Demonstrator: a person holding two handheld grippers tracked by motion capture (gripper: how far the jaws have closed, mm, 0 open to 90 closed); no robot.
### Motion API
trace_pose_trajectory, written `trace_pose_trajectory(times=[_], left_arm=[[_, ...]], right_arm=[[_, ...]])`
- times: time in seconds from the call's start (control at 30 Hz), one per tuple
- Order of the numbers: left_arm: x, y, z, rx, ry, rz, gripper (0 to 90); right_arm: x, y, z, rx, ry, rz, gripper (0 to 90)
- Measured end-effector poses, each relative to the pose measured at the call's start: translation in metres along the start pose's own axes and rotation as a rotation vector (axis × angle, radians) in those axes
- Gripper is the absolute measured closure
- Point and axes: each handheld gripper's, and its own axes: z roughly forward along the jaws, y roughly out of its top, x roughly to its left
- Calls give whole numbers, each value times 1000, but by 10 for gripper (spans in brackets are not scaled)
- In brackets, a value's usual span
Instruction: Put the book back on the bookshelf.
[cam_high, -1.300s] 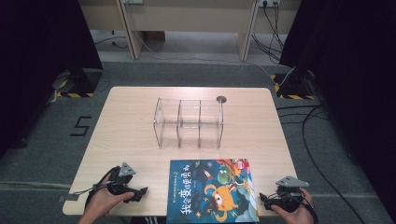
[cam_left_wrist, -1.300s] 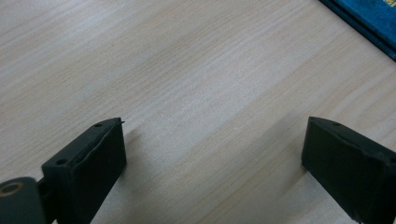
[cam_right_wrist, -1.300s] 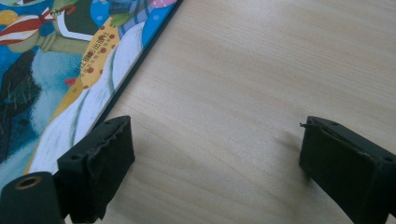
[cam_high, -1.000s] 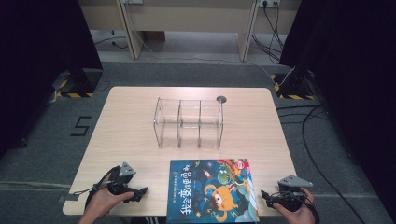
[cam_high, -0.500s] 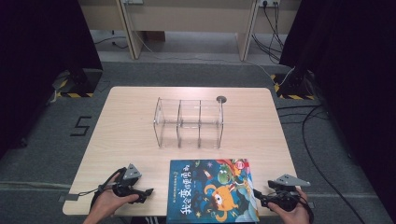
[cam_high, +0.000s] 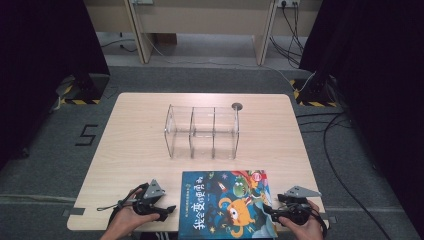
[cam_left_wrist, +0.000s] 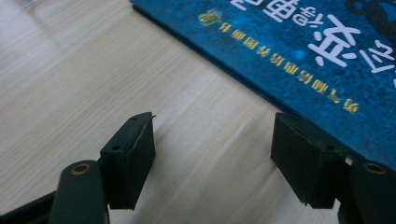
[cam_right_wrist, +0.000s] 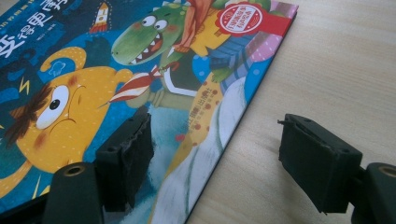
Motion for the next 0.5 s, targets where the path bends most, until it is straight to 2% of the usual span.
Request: trace_pose_trajectory(times=[0.17, 0.2, 0.3, 0.33, 0.37, 0.43, 0.47, 0.5], left_arm=[[-7, 4, 4, 2, -21, 25, 300], [-11, 7, 6, 0, -22, 36, 301], [-12, 8, 7, -2, -28, 33, 331], [-12, 9, 8, -5, -36, 31, 333], [-12, 10, 8, -7, -42, 26, 336], [-11, 11, 9, -12, -58, 17, 351], [-11, 12, 9, -13, -64, 13, 357], [-11, 12, 9, -13, -64, 13, 358]], right_arm=[[3, 1, 6, 11, 14, 2, 262], [5, 2, 8, 8, 16, 17, 262], [8, 5, 13, -2, 34, 9, 261], [10, 6, 14, -1, 35, 22, 235], [10, 7, 16, -6, 28, 9, 225], [12, 8, 17, -5, 26, 41, 186], [10, 9, 19, -23, 31, 67, 185], [10, 9, 19, -23, 31, 67, 185]])
